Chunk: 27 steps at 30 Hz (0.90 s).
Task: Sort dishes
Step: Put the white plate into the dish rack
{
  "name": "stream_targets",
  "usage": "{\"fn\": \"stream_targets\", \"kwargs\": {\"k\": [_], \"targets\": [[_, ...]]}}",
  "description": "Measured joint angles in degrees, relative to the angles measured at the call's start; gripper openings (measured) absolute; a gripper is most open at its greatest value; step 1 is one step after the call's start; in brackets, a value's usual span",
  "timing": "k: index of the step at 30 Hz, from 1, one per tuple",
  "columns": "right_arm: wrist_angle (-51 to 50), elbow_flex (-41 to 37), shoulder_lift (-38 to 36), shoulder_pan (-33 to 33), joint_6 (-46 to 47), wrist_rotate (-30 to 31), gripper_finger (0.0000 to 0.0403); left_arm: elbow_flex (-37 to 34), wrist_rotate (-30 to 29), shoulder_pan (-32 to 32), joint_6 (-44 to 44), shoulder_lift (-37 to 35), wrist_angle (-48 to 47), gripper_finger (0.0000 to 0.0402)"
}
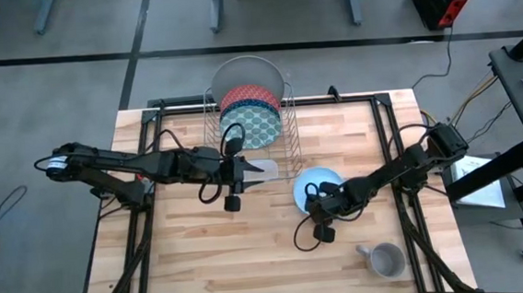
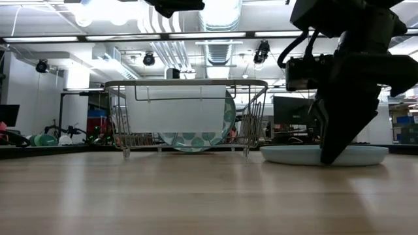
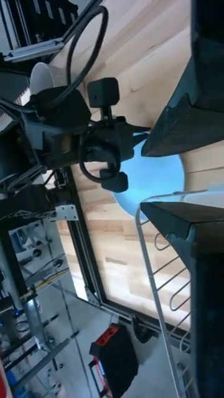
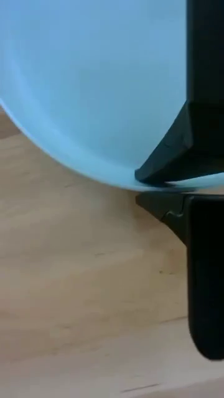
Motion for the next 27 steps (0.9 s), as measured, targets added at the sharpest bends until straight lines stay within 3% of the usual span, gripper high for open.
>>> {"fn": "stream_targets", "kwargs": {"k": [4, 9, 15, 21, 27], "targets": [[-1.3, -0.3, -4.4, 0.7, -1.8, -0.2, 0.0004, 0.0, 1.4, -0.5, -0.1, 0.2, 2.8, 0.0117], [1.1, -0.3, -15.8, 3.0, -5.7, -0.8, 0.0001, 0.0, 10.7, -1.3, 2.7, 2.3, 8.6, 0.0117], [9.5, -0.7, -27.5, 5.9, -15.0, -1.3, 0.0, 0.0, 11.5, -1.3, 8.5, 6.2, 11.1, 0.0117], [10.9, -0.7, -30.6, 6.3, -19.9, -1.6, 0.0, 0.0, 14.3, -1.5, 12.2, 10.3, 14.9, 0.0124], [13.9, -0.8, -30.6, 5.5, -21.9, -8.6, 0.0, 0.0, 16.4, -1.5, 13.5, 11.3, 16.8, 0.0149]]}}
